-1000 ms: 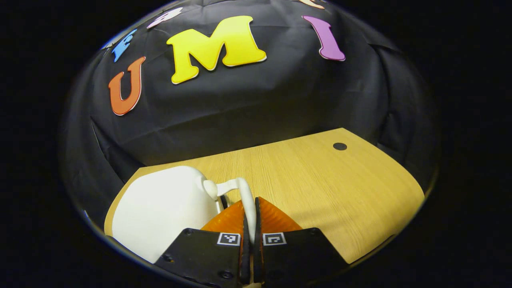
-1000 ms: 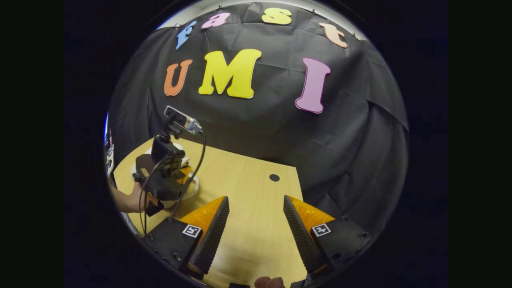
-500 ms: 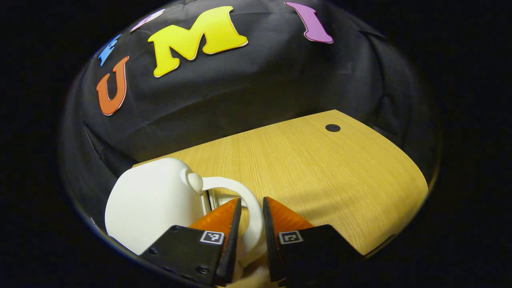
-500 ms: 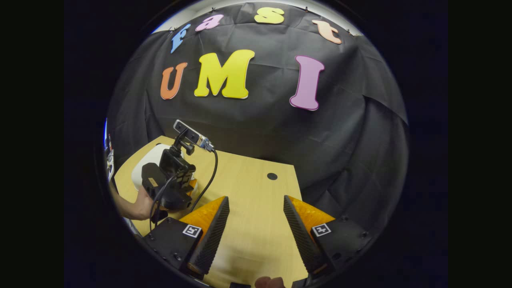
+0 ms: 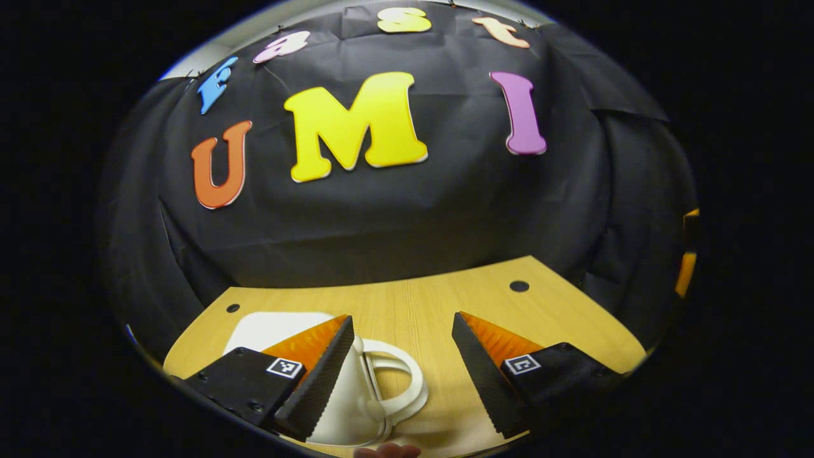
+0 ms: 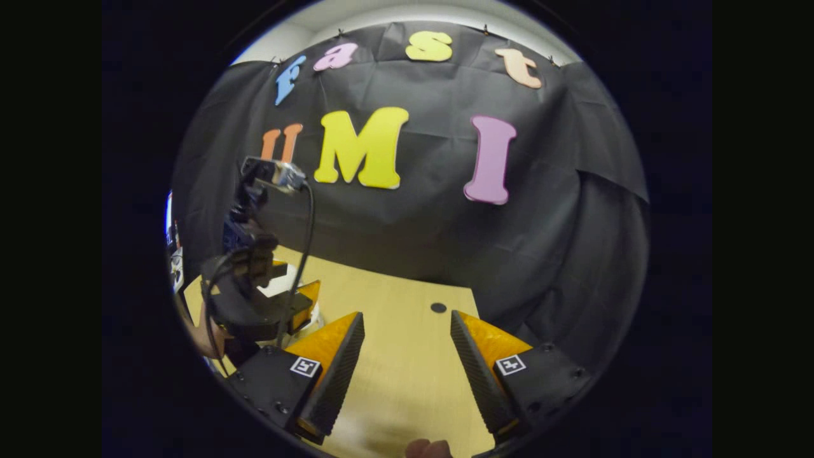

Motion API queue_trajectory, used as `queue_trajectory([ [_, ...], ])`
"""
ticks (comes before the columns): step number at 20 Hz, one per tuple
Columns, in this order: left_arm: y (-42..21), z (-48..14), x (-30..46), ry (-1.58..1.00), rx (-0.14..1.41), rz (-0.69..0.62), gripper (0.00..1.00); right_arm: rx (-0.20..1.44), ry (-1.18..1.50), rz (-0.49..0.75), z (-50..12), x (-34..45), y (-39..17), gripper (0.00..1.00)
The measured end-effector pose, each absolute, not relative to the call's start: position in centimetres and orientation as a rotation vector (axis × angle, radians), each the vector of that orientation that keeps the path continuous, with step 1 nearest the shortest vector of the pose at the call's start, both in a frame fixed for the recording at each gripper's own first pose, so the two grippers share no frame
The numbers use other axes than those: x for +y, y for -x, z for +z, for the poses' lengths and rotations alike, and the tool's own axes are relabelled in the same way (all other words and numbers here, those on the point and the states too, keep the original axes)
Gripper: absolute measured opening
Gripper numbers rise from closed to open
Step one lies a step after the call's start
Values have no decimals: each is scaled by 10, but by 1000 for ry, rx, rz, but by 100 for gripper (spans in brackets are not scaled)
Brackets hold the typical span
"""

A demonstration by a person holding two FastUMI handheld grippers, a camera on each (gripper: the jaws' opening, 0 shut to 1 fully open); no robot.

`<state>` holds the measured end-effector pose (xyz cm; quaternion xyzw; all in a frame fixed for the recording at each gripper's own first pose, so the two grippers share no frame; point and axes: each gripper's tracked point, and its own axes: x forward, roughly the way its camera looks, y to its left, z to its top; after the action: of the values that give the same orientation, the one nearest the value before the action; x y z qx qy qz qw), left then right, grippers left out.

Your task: First open the suitcase, pack the skin care products into it, and then close the suitcase.

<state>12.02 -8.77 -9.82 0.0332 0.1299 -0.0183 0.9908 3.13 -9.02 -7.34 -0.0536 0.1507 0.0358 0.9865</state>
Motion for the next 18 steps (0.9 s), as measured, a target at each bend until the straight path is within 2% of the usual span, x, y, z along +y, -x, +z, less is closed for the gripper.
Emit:
queue_trajectory([
  [3, -104, -43, -53, -56, 155, 39, 98, 224, 80, 111, -49, -64, -43, 81],
  [9, -63, 14, 2, -20, 6, 155, 99, 113, 8, 146, -13, -8, -56, 81],
  [18, -43, 18, 53, 17, -14, 172, 99, 26, 19, 163, 7, 59, -62, 80],
])
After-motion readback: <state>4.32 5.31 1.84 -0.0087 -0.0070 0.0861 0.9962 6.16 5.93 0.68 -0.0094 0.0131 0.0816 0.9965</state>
